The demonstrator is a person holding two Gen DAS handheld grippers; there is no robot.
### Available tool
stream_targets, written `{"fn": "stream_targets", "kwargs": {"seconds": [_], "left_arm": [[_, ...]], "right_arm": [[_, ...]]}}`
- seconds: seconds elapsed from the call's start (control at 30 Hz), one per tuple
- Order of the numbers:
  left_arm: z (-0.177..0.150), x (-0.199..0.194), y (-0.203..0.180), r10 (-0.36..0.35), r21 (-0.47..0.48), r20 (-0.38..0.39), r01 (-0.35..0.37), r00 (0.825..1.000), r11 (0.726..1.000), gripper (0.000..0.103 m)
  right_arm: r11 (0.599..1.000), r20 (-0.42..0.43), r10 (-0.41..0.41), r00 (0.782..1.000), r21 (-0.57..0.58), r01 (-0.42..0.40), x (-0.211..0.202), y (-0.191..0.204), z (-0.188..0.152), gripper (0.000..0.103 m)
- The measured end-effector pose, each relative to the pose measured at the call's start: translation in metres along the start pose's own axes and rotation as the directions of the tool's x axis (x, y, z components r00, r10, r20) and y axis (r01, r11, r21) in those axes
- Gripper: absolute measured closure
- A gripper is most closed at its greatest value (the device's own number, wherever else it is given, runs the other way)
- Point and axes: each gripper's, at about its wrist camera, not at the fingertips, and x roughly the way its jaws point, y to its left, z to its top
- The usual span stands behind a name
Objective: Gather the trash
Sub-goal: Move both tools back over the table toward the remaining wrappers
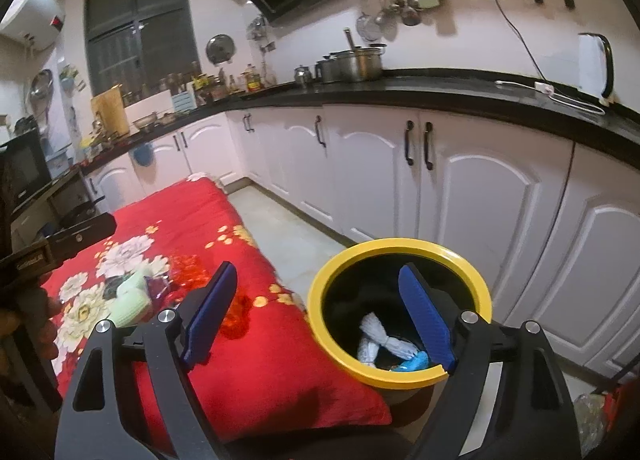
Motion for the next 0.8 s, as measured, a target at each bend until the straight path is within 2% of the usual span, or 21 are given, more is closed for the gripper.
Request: {"fn": "stream_targets", "kwargs": {"seconds": [0.43,0.8], "left_arm": [[-0.001,-0.024,0.038,0.048,-0.045,0.029,-0.047,0.998,0.998,0.011],[-0.003,-0.037,0.076,0.093,-0.099,0.024,-0.090,0.995,0.991,0.011]], "right_arm": [[0.994,-0.026,0.076,0.997,-0.080,-0.078,-0.003,0.049,-0.007,0.020],[0.981,-0.072,0.128,0.989,-0.137,-0.137,0.000,0.084,-0.019,0.020]]}}
